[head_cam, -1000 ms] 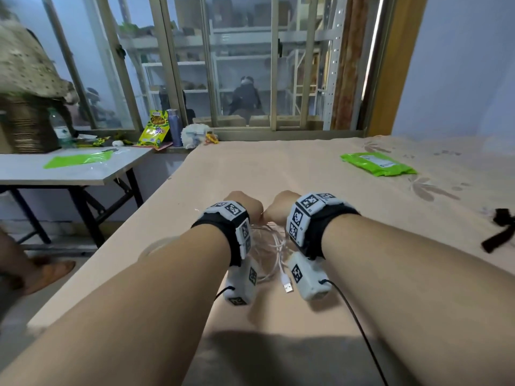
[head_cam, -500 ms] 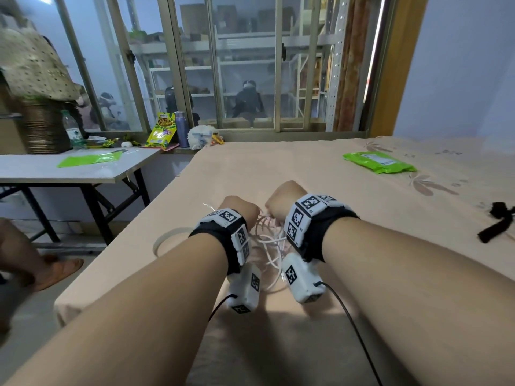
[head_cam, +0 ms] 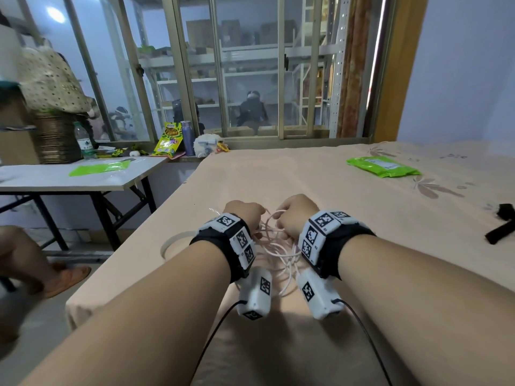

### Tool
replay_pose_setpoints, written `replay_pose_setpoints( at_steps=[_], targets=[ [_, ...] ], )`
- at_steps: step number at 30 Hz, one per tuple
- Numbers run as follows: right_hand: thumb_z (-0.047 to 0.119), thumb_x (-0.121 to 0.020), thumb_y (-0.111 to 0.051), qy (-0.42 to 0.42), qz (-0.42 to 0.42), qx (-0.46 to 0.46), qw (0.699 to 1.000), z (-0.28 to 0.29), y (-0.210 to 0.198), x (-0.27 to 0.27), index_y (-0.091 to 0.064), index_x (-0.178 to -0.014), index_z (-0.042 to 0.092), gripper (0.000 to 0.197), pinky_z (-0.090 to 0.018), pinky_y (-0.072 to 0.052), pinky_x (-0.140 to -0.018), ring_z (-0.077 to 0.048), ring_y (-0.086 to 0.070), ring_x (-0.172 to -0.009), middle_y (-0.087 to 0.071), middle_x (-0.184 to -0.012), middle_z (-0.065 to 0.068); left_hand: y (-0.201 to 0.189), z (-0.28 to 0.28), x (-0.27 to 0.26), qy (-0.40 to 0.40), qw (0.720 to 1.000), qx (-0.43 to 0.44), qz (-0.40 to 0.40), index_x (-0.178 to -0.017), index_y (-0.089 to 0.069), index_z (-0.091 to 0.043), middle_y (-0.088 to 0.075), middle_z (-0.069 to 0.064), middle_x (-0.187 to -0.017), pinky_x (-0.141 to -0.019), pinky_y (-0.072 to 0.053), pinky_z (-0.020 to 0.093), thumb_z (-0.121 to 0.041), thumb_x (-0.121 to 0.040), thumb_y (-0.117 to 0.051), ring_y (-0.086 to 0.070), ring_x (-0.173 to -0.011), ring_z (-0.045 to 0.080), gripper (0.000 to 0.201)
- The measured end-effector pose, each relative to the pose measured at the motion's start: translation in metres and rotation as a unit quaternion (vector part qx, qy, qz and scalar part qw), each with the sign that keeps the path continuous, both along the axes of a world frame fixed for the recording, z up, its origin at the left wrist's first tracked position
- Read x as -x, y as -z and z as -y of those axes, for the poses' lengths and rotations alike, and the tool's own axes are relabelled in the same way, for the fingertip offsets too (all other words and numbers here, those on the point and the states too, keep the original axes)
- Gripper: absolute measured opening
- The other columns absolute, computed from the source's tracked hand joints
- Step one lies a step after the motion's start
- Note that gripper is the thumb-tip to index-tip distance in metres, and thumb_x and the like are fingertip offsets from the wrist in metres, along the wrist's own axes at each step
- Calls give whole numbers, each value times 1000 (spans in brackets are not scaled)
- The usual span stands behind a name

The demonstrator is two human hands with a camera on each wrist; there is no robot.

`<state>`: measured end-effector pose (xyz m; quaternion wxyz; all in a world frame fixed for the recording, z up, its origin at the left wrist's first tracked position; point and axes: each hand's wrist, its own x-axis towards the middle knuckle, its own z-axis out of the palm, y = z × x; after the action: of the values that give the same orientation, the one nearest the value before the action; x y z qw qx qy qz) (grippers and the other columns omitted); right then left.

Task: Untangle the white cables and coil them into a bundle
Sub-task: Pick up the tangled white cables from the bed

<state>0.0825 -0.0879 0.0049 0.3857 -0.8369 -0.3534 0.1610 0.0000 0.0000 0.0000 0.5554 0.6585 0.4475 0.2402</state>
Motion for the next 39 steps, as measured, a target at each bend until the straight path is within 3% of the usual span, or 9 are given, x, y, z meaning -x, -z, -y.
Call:
replay_pose_setpoints(
  at_steps=[5,10,15,20,23,26,31,36,39],
  targets=[
    [20,-84,-49,117,-91,-105,983,6,-16,-23,-55,-77,5,18,-41,-55,-75,-37,-69,-83,-66,-83,-18,0,-1,11,-19,1000,-20,-11,-86,-61,-1,-59,13,-68,-72,-56,40,-17,-81,-70,-57,-62,28,18],
    [38,-77,-62,86,89,137,983,17,-27,-13,-49,-122,15,52,-40,-45,-90,-33,-49,-112,-51,-124,-12,0,-4,3,-19,998,-40,-44,-117,-63,-6,-65,14,-104,-73,-44,26,-13,-92,-56,-62,-96,29,27],
    [29,-75,-72,-120,188,96,970,16,-28,14,-48,-136,25,65,-31,-44,-94,-24,-48,-123,-49,-138,-1,-3,-9,-3,-10,960,-216,-177,-119,-63,-10,-64,10,-118,-91,-45,30,-20,-95,-51,-57,-115,28,28],
    [30,-75,-73,-163,233,169,944,5,-16,20,-58,-124,23,52,-31,-52,-80,-25,-63,-101,-65,-119,-2,2,-14,-6,-36,998,-17,51,-88,-68,-3,-69,23,-92,-86,-56,51,-1,-83,-56,-67,-86,36,14],
    [18,-82,-64,-120,212,146,959,1,-15,10,-66,-114,18,32,-34,-55,-82,-27,-65,-98,-67,-113,-4,5,-23,-4,-41,998,-29,44,-76,-63,-3,-65,19,-80,-80,-57,53,5,-78,-55,-69,-84,37,12],
    [16,-86,-60,-61,204,125,969,-2,-18,1,-70,-100,11,18,-34,-55,-73,-30,-68,-89,-72,-100,-9,5,-24,-1,-18,998,-60,13,-104,-64,1,-63,15,-91,-67,-58,32,0,-87,-54,-64,-78,27,20],
    [21,-92,-54,58,156,104,981,-8,-23,-9,-53,-67,5,29,-30,-42,-62,-25,-54,-58,-58,-67,-8,1,-19,5,14,998,-66,-17,-119,-60,6,-65,20,-100,-66,-56,36,-20,-96,-46,-57,-69,26,38],
    [21,-88,-55,84,25,-27,996,-6,-23,-25,-53,-90,14,8,-32,-47,-74,-27,-57,-84,-59,-96,-10,-7,-8,18,55,997,-20,-42,-81,-66,-12,-72,7,-82,-71,-49,34,-71,-83,-46,-67,-74,27,62],
    [20,-83,-63,73,-89,-87,990,-6,-26,-26,-63,-85,7,13,-45,-57,-83,-33,-67,-83,-68,-93,-17,-6,-5,21,93,994,-12,-47,-97,-63,-8,-74,8,-86,-65,-51,32,-57,-83,-62,-69,-72,24,51]
  ],
)
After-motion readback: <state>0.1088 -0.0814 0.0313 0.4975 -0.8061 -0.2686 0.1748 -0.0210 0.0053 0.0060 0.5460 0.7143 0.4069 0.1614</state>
